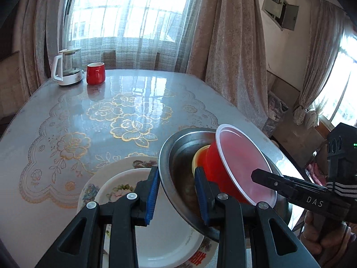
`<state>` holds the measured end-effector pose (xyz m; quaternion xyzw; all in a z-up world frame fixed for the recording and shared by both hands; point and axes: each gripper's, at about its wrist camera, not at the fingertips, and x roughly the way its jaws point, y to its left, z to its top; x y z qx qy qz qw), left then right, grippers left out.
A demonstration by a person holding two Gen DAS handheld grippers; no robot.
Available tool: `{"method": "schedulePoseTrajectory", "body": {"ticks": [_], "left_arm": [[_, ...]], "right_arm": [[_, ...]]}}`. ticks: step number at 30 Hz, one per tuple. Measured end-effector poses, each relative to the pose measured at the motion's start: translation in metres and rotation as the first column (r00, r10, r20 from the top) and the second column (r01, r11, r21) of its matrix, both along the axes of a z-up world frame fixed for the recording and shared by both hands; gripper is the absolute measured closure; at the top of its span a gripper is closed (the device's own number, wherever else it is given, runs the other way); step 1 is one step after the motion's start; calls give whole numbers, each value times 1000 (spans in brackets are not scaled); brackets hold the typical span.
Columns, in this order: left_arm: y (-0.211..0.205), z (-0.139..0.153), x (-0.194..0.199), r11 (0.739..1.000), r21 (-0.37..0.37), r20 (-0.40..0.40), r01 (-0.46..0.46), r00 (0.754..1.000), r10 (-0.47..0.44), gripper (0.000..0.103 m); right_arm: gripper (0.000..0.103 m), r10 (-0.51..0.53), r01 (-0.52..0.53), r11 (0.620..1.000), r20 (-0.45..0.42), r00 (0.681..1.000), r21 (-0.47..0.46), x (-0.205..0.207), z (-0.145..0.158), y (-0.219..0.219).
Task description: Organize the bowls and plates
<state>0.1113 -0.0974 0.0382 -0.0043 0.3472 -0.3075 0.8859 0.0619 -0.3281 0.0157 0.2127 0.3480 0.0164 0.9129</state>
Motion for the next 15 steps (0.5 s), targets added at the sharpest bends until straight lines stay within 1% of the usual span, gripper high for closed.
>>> {"method": "schedulePoseTrajectory", "body": {"ticks": [6, 9, 15], "left_arm": [[53, -12, 3, 994, -1, -22, -113, 993, 113, 72], [70, -21, 5, 988, 1, -47, -154, 987, 153, 72], [83, -38, 7, 984, 8, -93, -179, 980, 179, 72]], "right_arm": [[71, 119, -120, 993, -13, 993, -25, 25, -3, 47], [72, 162, -163, 986, -31, 986, -37, 36, -8, 67], [73, 201, -206, 976, -69, 977, -69, 46, -20, 90]]}}
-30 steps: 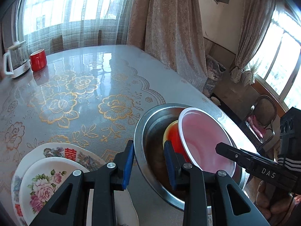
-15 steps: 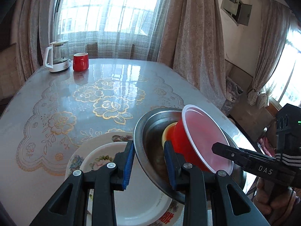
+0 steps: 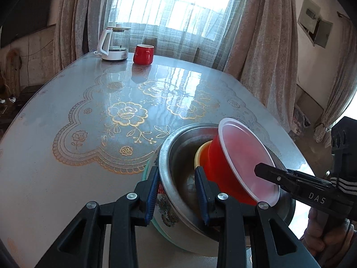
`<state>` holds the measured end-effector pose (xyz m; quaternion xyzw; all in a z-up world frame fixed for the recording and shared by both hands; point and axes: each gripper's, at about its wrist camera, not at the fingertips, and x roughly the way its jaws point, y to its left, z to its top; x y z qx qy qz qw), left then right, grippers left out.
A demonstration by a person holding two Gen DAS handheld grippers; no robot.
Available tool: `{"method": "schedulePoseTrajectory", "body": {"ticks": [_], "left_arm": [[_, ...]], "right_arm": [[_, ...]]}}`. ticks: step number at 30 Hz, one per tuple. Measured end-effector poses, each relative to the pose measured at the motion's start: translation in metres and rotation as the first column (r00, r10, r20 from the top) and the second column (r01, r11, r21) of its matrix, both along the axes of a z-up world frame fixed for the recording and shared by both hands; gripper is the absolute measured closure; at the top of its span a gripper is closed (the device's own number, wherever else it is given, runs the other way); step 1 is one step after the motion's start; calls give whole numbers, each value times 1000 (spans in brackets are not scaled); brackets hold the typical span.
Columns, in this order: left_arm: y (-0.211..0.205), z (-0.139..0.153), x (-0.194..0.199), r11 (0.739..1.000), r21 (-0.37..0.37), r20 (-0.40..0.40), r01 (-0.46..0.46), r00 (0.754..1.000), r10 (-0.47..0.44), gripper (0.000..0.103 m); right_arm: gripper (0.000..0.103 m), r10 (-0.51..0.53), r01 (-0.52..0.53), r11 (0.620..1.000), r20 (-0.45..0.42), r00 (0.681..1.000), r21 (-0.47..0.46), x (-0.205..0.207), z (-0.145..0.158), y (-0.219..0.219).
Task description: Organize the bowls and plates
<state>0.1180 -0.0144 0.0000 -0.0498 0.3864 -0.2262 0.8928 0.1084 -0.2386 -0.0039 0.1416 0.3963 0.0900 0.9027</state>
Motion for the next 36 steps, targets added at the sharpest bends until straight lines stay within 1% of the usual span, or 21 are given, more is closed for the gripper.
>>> {"method": "schedulePoseTrajectory", "body": {"ticks": [2, 6, 8, 10, 14, 18, 21, 25, 28, 31, 34, 35, 36], "left_arm": [[0, -4, -1, 1000, 2, -15, 3, 1000, -3, 72], [-5, -9, -6, 1000, 14, -9, 12, 1000, -12, 72], [-7, -10, -9, 1000, 28, 8, 9, 1000, -9, 72], [-8, -9, -12, 999, 42, 15, 6, 1000, -7, 72], [-6, -9, -11, 1000, 30, 5, -4, 1000, 4, 72], [-8, -7, -15, 998, 58, 16, -31, 999, 30, 70], [-4, -6, -18, 997, 58, 18, -54, 998, 53, 69], [4, -4, -20, 992, 56, 19, -113, 994, 112, 66], [11, -3, -23, 988, 49, 28, -147, 989, 146, 60], [11, 1, -30, 986, 66, 54, -155, 987, 151, 59], [11, 4, -32, 985, 63, 61, -159, 986, 155, 58], [12, 5, -35, 985, 63, 71, -163, 985, 159, 57], [12, 6, -36, 984, 62, 79, -165, 984, 159, 54]], "right_arm": [[74, -2, 1, 1000, -7, 1000, -23, 1, -3, 3], [74, -6, 5, 998, -17, 1000, -59, -1, -7, 3], [74, -12, 10, 997, -31, 999, -73, 0, -12, 3], [74, -14, 11, 997, -35, 999, -71, -2, -15, 2], [72, -15, 13, 998, -32, 999, -65, -5, -15, 1], [71, -19, 17, 997, -33, 999, -69, -7, -15, 1], [71, -22, 20, 998, -32, 999, -59, -9, -14, 1], [70, -38, 37, 997, -17, 999, -70, -15, -11, 2], [68, -51, 51, 995, 2, 999, -83, -20, -7, 3], [66, -58, 60, 993, 27, 998, -98, -26, -2, 4], [66, -63, 66, 993, 30, 998, -101, -26, -1, 4], [66, -67, 70, 993, 35, 997, -98, -28, 0, 4], [66, -72, 76, 992, 44, 996, -98, -29, 1, 4]]}}
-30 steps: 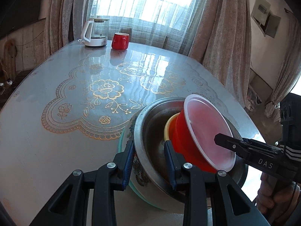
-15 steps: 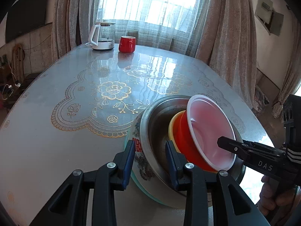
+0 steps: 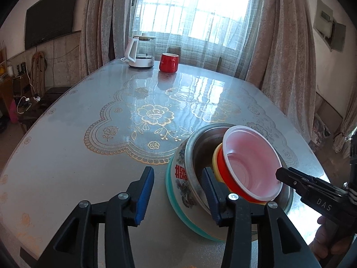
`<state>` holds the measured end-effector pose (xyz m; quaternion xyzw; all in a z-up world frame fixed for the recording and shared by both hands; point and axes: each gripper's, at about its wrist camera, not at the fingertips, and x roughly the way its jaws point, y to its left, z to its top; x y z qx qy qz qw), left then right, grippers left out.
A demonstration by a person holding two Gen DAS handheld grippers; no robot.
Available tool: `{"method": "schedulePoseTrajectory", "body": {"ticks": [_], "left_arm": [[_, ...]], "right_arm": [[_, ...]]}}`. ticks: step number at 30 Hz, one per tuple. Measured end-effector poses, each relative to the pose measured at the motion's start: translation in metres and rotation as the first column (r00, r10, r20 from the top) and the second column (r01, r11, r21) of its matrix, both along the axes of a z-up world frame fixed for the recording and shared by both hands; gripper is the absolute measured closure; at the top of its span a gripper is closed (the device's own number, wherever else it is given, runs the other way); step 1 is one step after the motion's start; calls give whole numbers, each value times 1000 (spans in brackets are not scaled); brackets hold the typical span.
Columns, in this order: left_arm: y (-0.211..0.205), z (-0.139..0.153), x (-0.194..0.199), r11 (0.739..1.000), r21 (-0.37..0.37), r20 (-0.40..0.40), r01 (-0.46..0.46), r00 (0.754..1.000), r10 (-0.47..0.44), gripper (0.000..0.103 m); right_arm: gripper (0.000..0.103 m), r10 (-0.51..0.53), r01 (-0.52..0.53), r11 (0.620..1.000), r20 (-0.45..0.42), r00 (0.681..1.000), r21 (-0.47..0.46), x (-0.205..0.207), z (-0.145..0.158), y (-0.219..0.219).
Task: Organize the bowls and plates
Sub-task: 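Open the right gripper and pull it back from the bowl stack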
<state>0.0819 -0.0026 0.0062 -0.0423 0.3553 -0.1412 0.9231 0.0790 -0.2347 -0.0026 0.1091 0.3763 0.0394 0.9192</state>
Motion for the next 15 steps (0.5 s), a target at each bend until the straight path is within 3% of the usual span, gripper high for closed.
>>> {"method": "schedulePoseTrajectory", "body": {"ticks": [15], "left_arm": [[2, 8, -16, 994, 37, 63, -104, 993, 102, 39]], "right_arm": [[63, -83, 90, 994, 96, 992, -70, -24, 10, 6]]}}
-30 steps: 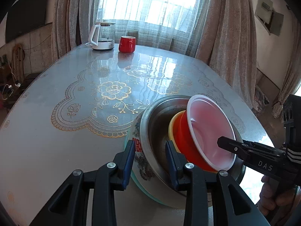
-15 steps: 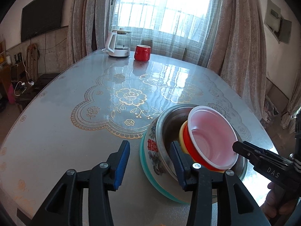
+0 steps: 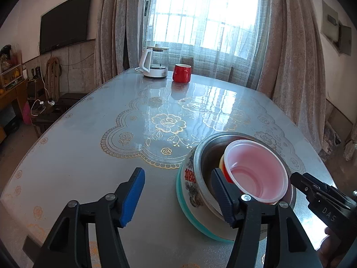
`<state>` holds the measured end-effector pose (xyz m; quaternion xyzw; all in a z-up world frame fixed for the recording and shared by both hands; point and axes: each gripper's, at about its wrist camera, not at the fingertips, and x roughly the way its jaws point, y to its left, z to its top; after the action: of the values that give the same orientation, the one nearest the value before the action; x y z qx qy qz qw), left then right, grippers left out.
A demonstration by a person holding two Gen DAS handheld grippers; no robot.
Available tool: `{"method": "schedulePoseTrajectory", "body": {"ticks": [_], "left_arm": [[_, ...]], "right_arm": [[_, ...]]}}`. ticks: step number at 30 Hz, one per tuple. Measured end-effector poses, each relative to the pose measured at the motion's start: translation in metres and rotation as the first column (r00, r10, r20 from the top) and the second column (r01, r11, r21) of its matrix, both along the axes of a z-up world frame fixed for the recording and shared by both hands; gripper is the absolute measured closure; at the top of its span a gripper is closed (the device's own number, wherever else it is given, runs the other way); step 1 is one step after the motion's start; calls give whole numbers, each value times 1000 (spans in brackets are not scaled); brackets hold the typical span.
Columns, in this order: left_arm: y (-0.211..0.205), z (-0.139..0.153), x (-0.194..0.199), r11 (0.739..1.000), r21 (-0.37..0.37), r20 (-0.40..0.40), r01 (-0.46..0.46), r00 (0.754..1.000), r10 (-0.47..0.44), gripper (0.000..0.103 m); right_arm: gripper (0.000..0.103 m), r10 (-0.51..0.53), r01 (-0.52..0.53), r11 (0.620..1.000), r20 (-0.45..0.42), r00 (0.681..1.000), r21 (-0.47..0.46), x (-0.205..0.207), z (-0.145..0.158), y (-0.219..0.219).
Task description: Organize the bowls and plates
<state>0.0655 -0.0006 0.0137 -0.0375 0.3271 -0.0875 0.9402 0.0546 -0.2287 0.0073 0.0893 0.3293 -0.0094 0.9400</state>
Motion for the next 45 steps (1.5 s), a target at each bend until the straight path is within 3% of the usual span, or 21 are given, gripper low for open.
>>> {"method": "schedulePoseTrajectory", "body": {"ticks": [10, 18, 45], "left_arm": [[-7, -10, -14, 994, 91, 27, -55, 998, 53, 24], [-14, -13, -32, 991, 118, 64, -60, 997, 53, 11], [-12, -10, -40, 990, 119, 94, -79, 993, 68, 6]], "right_arm": [[62, -93, 107, 984, 103, 990, -143, -15, 9, 15], [62, -141, 156, 973, 97, 985, -170, -21, 2, 14], [62, -116, 131, 978, 95, 989, -161, -28, 0, 21]]}}
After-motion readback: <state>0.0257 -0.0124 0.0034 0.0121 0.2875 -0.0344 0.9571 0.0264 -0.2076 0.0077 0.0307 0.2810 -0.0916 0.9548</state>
